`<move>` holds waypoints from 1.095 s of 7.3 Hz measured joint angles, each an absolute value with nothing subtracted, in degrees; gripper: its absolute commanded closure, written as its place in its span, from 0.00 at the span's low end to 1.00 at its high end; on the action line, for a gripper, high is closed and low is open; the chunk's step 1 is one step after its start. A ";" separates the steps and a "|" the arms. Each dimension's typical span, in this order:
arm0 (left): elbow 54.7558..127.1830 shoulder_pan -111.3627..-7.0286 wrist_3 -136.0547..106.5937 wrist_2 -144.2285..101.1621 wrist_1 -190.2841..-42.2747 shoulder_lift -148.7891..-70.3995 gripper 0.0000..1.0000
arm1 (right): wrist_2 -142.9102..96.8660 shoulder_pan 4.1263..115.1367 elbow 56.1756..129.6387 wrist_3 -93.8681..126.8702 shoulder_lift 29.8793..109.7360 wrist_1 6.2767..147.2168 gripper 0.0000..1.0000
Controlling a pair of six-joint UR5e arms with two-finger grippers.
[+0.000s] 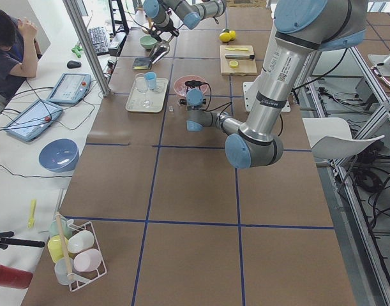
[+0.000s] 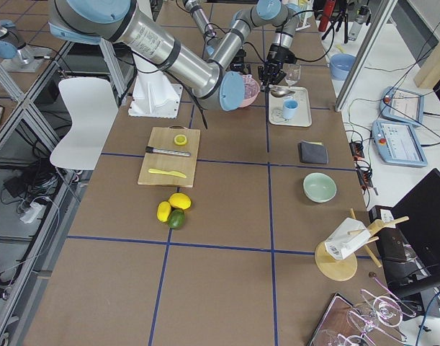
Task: Put ice in cup with scoop
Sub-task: 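Tilt the scoop with the right gripper to pour ice into the glass, then carry the empty scoop back to its spot on the table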
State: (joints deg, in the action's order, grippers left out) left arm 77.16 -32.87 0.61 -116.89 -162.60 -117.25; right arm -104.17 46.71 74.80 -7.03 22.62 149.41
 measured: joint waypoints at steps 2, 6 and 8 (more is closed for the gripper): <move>77.16 -32.87 0.62 -116.89 -162.60 -117.25 0.00 | -104.77 46.83 74.95 -7.14 22.59 149.30 1.00; 77.17 -32.87 0.61 -116.89 -162.65 -117.25 0.00 | -113.11 49.20 76.58 -2.54 23.36 148.51 1.00; 77.17 -32.87 0.62 -116.90 -162.68 -117.24 0.00 | -119.71 50.08 84.37 10.49 30.35 143.27 1.00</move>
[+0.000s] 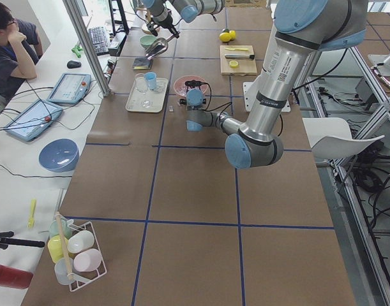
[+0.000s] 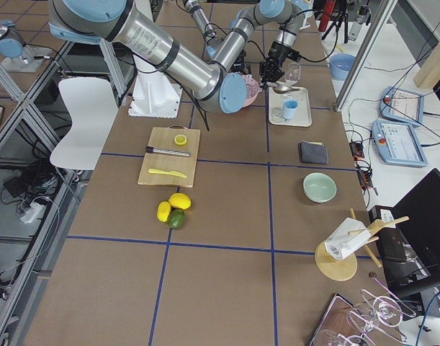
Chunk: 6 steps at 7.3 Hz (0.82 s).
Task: Put ice in cup with scoop
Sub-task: 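Carry the empty scoop back to its spot on the table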
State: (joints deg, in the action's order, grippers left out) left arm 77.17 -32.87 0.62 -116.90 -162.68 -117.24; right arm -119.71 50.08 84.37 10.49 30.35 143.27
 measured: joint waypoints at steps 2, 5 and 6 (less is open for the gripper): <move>77.17 -32.87 0.62 -116.89 -162.86 -117.25 0.00 | -124.76 50.48 98.57 22.89 43.77 135.88 1.00; 77.19 -32.87 0.62 -116.89 -162.95 -117.24 0.00 | -127.66 49.72 116.31 38.18 62.19 126.28 1.00; 77.22 -32.87 0.61 -116.90 -162.95 -117.24 0.00 | -127.64 49.16 119.41 39.73 66.88 124.32 1.00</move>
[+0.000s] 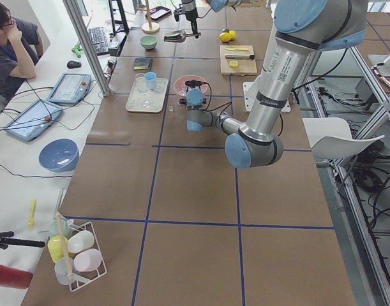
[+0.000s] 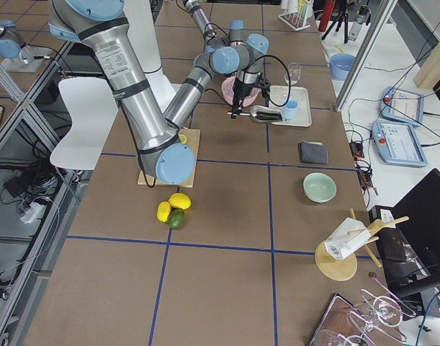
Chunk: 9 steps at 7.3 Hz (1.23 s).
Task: Put ice in cup with scoop
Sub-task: 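Carry the empty scoop back to its spot on the table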
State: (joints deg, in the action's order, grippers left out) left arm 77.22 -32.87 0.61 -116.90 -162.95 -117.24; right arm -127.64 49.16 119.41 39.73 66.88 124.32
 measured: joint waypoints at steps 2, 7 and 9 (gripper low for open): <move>77.28 -32.90 0.63 -116.90 -162.95 -117.23 0.00 | -127.39 47.95 122.15 40.55 77.14 116.47 1.00; 77.34 -32.87 0.70 -116.84 -162.95 -117.16 0.00 | -126.68 42.35 119.47 48.24 93.16 94.75 1.00; 77.34 -32.87 0.70 -116.84 -162.95 -117.16 0.00 | -125.27 39.64 114.56 54.42 94.62 84.56 1.00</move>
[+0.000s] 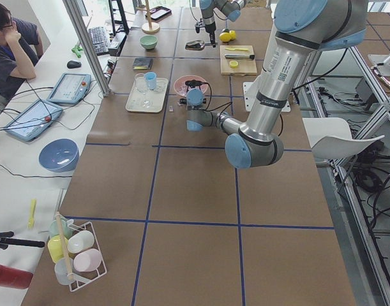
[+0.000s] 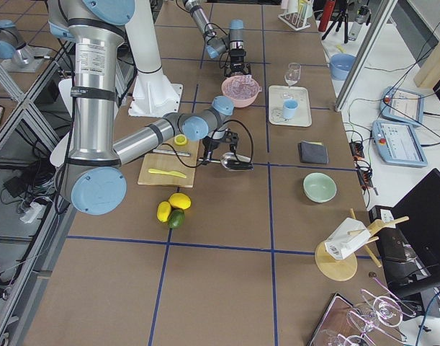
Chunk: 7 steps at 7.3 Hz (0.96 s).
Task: Put ice in cup with scoop
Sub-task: 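Carry the empty scoop back to its spot on the table, then lower the scoop onto the table and open the right gripper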
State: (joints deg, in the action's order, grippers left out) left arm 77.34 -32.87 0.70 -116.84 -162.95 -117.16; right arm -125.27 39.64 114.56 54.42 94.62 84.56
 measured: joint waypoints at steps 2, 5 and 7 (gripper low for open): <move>77.34 -32.87 0.76 -116.83 -162.95 -117.16 0.00 | -124.29 37.90 111.48 58.49 95.10 77.10 1.00; 77.34 -32.83 0.79 -116.81 -162.89 -117.16 0.00 | -124.19 37.44 110.95 59.14 95.06 75.49 0.72; 77.34 -32.86 0.78 -116.81 -162.88 -117.16 0.00 | -124.06 37.34 110.93 59.19 94.86 75.40 0.00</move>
